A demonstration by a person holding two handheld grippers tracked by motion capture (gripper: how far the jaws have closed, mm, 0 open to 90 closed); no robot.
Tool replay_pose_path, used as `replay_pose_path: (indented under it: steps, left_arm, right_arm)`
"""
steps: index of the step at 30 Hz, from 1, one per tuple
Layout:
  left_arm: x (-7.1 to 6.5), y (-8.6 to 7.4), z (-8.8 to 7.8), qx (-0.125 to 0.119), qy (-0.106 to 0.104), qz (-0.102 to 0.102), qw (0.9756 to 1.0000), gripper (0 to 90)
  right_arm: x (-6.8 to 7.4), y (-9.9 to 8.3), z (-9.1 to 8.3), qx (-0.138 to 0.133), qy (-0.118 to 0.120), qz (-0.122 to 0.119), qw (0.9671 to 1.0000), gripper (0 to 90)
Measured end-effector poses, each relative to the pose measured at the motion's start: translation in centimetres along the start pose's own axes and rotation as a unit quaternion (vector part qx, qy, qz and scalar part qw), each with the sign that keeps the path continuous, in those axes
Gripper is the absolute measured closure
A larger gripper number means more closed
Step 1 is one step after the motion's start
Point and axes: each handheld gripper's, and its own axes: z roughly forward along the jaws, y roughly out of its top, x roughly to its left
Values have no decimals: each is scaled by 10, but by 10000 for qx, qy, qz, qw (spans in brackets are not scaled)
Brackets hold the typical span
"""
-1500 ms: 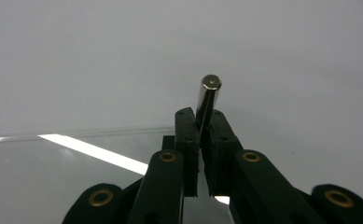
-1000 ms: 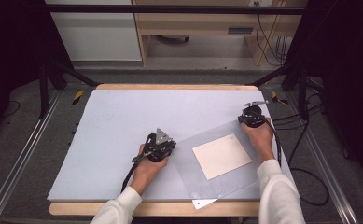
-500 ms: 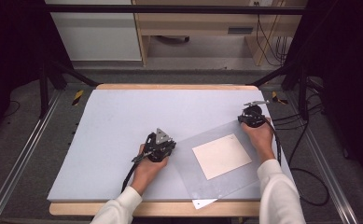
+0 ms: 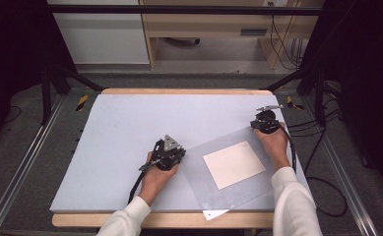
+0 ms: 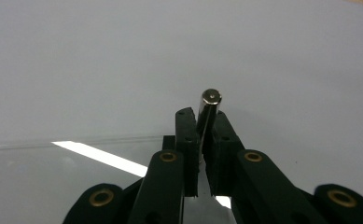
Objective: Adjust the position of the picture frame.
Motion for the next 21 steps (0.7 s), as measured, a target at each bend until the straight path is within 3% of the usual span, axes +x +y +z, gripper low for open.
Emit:
replay_pose_path:
  steps: [11,18,21]
  left_arm:
    - [1,0,0,3,-25,-49,10000,835]
    - [7,0,1,-30,-251,-337,9991,825]
    - [7,2,-1,45,-243,-311,9992,829]
  right_arm:
    - [0,-1,0,0,-26,-71,10000,852]
    - [0,2,-5,61,-9,-22,10000,854]
    - [1,4,-6,149,5,2,9999,855]
